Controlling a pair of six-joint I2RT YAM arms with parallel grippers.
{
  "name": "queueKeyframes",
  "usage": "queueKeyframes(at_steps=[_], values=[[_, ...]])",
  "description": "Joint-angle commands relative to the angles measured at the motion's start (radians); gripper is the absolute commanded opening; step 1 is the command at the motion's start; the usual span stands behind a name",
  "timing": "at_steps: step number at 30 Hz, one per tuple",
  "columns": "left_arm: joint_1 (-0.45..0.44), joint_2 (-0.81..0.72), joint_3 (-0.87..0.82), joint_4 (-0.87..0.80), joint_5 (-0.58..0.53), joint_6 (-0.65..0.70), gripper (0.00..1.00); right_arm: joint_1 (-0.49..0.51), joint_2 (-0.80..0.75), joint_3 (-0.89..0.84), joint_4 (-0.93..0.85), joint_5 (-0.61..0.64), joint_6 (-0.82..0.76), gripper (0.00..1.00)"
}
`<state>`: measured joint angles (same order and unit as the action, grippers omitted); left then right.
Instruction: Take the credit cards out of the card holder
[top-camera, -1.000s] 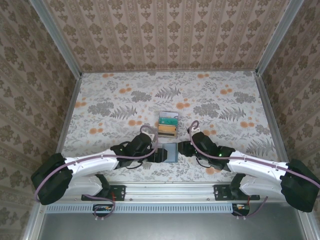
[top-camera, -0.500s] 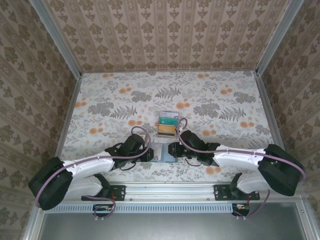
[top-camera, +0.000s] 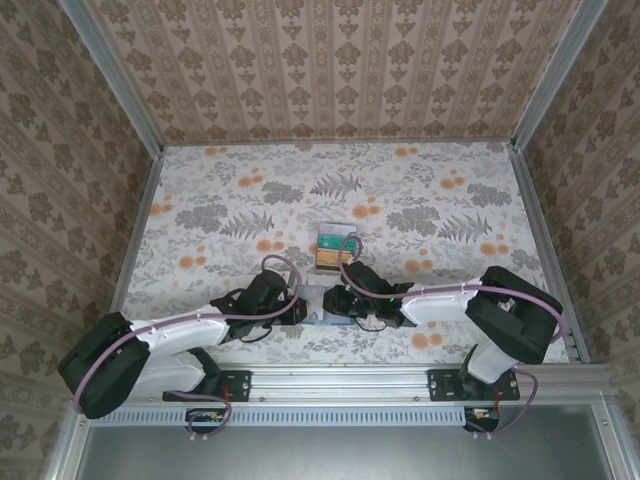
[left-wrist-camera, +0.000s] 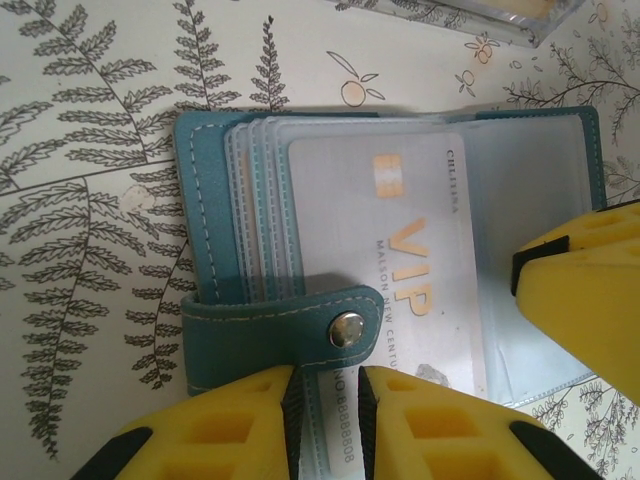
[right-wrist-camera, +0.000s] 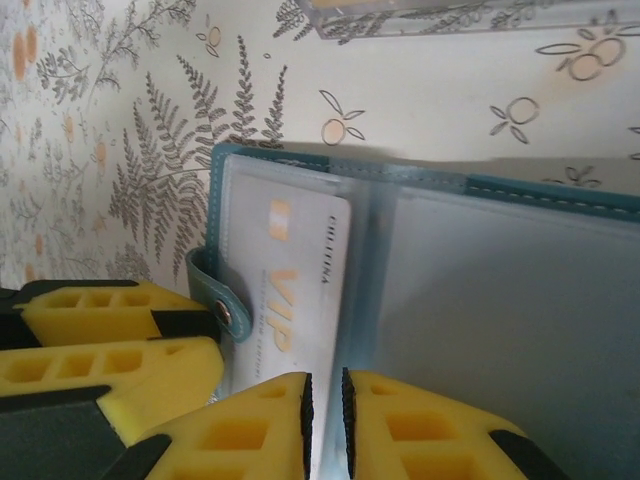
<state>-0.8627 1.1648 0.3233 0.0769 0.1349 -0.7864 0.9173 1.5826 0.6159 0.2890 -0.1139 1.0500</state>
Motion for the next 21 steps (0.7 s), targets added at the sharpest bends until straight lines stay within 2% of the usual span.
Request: queueKeyframes(at_steps=[1,14,21], values=[[-0.005,-0.005,-0.022,0.004,0.005,-0.014,0.25,0.006,0.018,0.031,0.015,-0.01,0.03,0.19],[-0.015,-0.014,-0.024,-0.01,-0.009,-0.016,0.23,0.007,0.07,0.05,-0.035,-0.015,0.058,0.19],[-0.022,-0.012,-0.021,-0.015,-0.011,-0.014,0.23,0.008,0.09,0.045,0.026,-0.039,0.065,0.18]])
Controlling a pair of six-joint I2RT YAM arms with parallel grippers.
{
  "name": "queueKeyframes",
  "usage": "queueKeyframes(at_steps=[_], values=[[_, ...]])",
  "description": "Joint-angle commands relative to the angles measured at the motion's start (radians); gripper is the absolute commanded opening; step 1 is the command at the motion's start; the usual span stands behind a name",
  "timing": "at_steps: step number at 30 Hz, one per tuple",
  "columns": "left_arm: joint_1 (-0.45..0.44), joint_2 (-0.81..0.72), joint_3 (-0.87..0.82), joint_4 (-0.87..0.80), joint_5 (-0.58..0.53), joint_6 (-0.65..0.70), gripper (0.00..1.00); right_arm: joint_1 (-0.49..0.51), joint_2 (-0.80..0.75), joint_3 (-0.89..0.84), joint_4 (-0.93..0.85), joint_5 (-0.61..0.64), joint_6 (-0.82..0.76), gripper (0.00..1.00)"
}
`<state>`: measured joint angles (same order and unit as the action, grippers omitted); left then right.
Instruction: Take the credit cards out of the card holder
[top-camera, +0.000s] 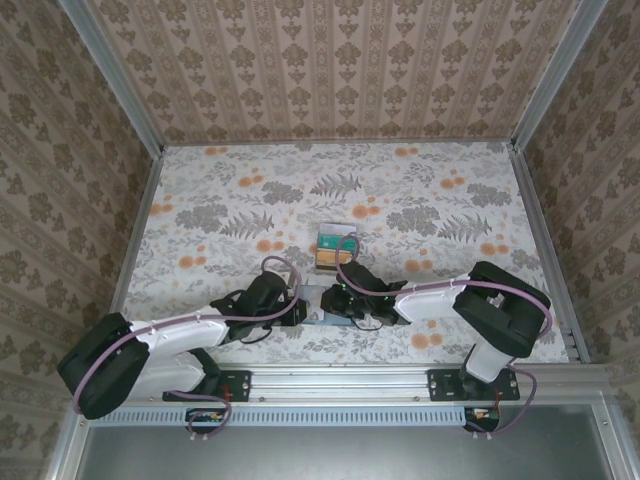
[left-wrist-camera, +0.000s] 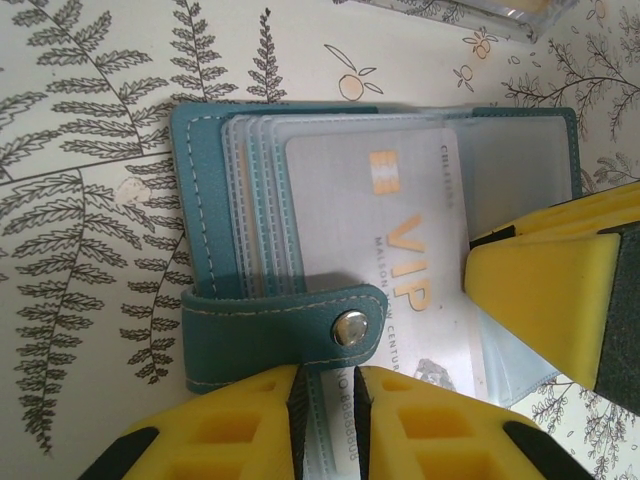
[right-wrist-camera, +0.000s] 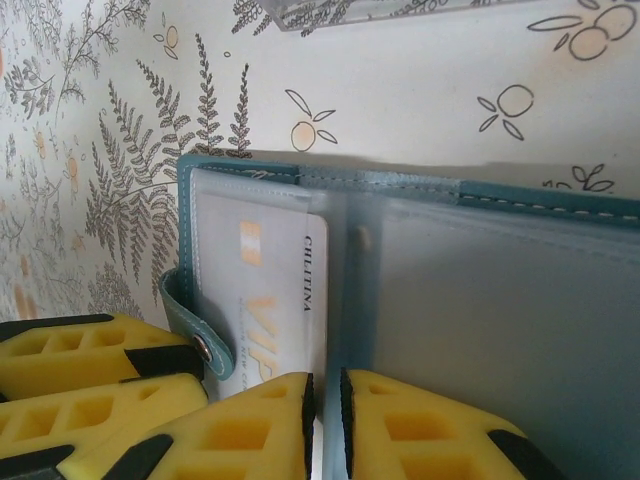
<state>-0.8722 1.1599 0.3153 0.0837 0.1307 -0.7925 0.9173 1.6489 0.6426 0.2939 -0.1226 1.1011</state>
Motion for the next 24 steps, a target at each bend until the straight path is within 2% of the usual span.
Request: queueKeyframes(at_steps=[1,4,8,16,24], values=[[-0.012,-0.006,-0.012,-0.023,-0.006,-0.007,0.23,0.007,0.027,0.018,0.028,-0.033,0.015,0.18],[-0.014,-0.005,-0.012,-0.025,-0.008,-0.007,0.22,0.007,0.037,0.019,0.041,-0.044,0.02,0.16],[-0.015,-0.006,-0.009,-0.039,-0.015,-0.014,0.18,0.005,0.031,0.006,0.051,-0.037,0.023,0.0],[-0.01,-0.022,0.011,-0.163,-0.094,-0.039,0.01,-0.007,-0.017,-0.035,0.03,-0.014,0.021,0.0],[0.004,-0.026,0.004,-0.19,-0.109,-0.053,0.0,-0.025,-0.075,-0.072,0.007,-0.006,0.014,0.0]])
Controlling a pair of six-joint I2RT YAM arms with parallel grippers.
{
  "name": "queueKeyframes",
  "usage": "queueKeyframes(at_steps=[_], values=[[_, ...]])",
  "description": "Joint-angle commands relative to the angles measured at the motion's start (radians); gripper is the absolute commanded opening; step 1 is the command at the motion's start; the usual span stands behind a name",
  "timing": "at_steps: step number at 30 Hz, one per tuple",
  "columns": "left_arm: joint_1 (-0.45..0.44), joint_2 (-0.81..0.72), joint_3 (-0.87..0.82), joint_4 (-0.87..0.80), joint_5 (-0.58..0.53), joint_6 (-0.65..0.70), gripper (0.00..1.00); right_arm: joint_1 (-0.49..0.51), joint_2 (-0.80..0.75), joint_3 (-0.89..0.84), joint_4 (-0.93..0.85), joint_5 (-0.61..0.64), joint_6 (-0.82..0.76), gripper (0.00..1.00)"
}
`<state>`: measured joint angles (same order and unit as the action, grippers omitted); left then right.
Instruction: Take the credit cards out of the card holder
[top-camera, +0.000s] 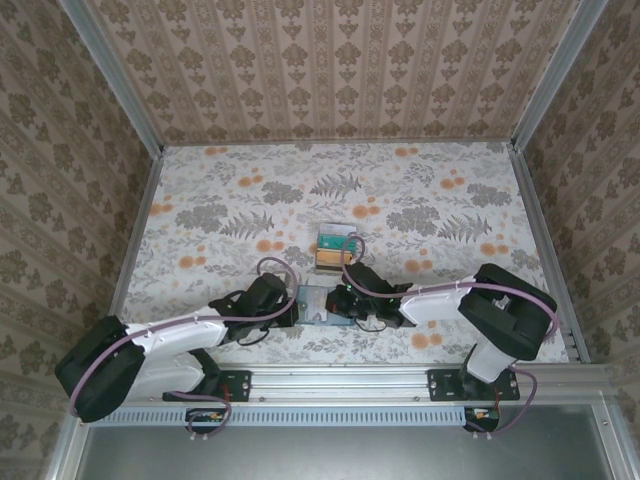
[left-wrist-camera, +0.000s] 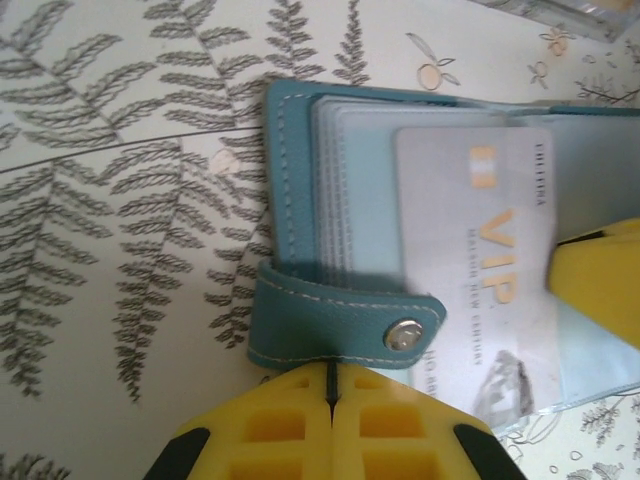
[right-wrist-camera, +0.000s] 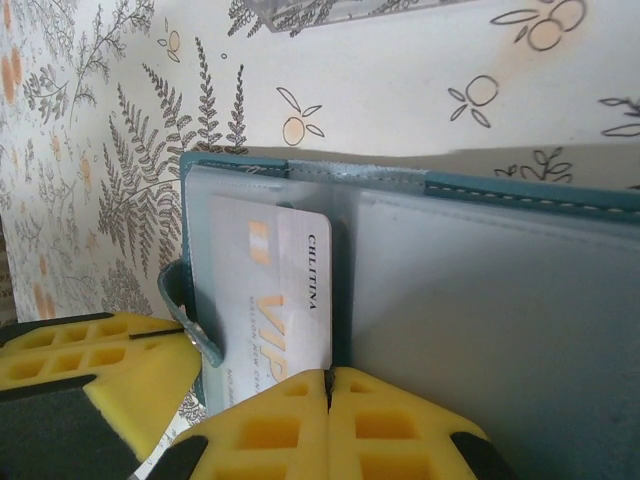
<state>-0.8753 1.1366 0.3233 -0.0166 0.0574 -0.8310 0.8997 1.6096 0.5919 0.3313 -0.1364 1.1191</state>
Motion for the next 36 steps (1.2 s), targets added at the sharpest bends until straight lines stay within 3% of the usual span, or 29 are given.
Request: queueKeyframes(at_steps=[1,6,7,9,14,22,29,36], values=[[0.007,-0.003,-0.003,-0.089,-0.036,-0.015,0.0,-0.009,-0.04,-0.025,-0.034,0.01,-0.005,0.0],[0.007,0.0,0.0,-0.085,-0.029,-0.01,0.0,-0.014,-0.063,-0.052,-0.018,0.013,-0.02,0.0],[0.007,0.0,0.002,-0.082,-0.027,-0.01,0.0,-0.015,-0.059,-0.053,-0.002,0.003,-0.03,0.03],[0.007,0.002,0.003,-0.078,-0.024,-0.007,0.0,-0.015,-0.042,-0.048,0.038,-0.025,-0.052,0.18],[0.006,0.008,0.005,-0.075,-0.021,-0.003,0.0,-0.016,0.011,-0.009,0.066,-0.062,-0.072,0.24],[0.004,0.015,0.006,-0.068,-0.01,-0.002,0.0,-0.015,0.064,0.014,0.089,-0.075,-0.065,0.23],[0.004,0.015,0.007,-0.075,-0.019,-0.003,0.0,-0.018,0.013,-0.02,0.055,-0.023,-0.06,0.02],[0.006,0.015,0.008,-0.086,-0.027,-0.007,0.0,-0.041,-0.035,-0.066,0.017,-0.006,-0.056,0.01]])
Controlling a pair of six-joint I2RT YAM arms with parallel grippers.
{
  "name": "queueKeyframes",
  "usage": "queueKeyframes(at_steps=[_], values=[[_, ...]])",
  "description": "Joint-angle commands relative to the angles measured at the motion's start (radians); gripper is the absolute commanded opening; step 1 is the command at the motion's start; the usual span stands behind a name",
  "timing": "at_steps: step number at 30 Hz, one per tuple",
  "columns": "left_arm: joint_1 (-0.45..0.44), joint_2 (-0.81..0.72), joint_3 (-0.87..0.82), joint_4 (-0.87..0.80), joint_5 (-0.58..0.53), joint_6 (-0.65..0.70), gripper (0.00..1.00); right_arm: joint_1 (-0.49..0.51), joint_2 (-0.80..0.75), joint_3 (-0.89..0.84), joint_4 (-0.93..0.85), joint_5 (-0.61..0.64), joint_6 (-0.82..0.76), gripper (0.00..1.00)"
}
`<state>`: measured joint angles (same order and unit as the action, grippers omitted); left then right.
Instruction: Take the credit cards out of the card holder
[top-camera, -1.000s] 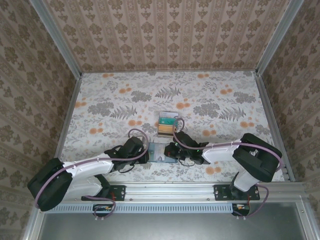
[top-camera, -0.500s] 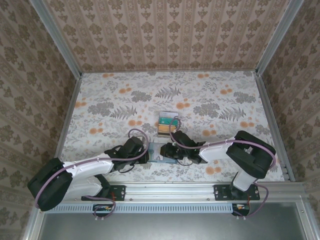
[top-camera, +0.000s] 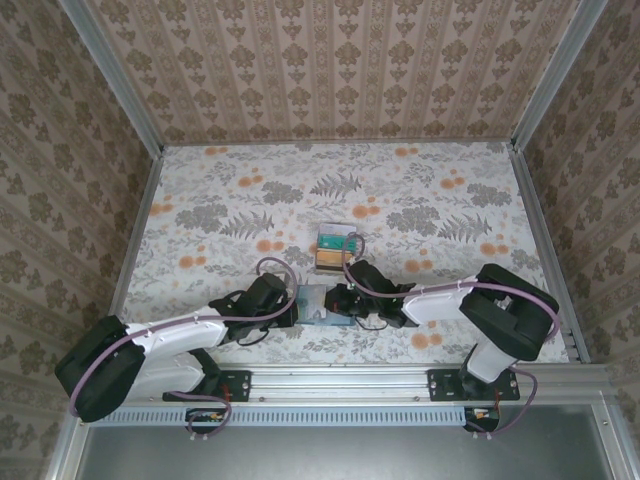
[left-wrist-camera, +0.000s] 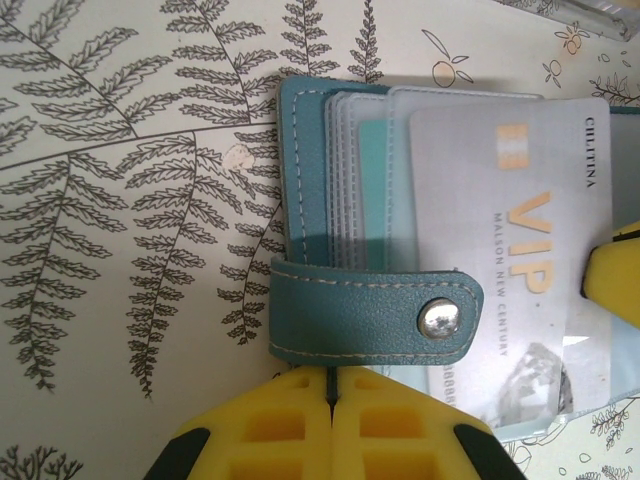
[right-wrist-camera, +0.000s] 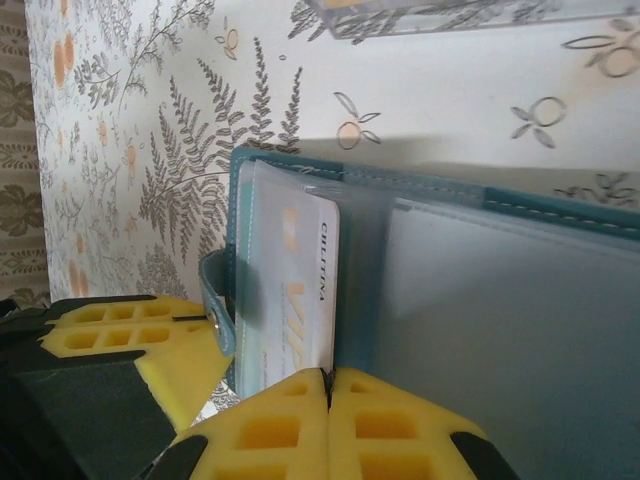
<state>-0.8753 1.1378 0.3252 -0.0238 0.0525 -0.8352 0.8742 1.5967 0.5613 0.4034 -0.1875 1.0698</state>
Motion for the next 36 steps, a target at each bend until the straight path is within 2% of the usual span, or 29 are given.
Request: queueKeyframes(at_steps=[1,10,16,22,27,28,29,31,36], values=[[0.006,0.013,0.006,-0.079,-0.022,-0.003,0.0,-0.02,-0.029,-0.047,-0.054,0.046,-0.004,0.01],[0.006,0.008,0.009,-0.089,-0.024,0.001,0.0,-0.051,-0.116,-0.139,-0.068,0.064,0.003,0.01],[0.007,-0.004,0.011,-0.094,-0.022,0.002,0.0,-0.072,-0.253,-0.182,-0.135,0.081,-0.017,0.0],[0.006,-0.068,0.025,-0.122,-0.013,0.017,0.0,-0.076,-0.458,-0.112,-0.384,0.127,-0.176,0.0],[0.006,-0.175,0.037,-0.165,-0.012,0.039,0.11,-0.077,-0.533,0.031,-0.607,0.147,-0.392,0.0],[0.006,-0.195,0.037,-0.171,-0.012,0.041,0.15,-0.077,-0.532,0.06,-0.635,0.15,-0.437,0.0],[0.006,-0.222,0.036,-0.178,-0.013,0.046,0.25,-0.076,-0.526,0.095,-0.669,0.154,-0.494,0.0],[0.006,-0.263,0.035,-0.196,-0.019,0.052,0.49,-0.077,-0.505,0.168,-0.714,0.159,-0.61,0.0],[0.008,-0.351,0.027,-0.241,-0.034,0.064,0.87,-0.077,-0.416,0.323,-0.772,0.199,-0.931,0.0]])
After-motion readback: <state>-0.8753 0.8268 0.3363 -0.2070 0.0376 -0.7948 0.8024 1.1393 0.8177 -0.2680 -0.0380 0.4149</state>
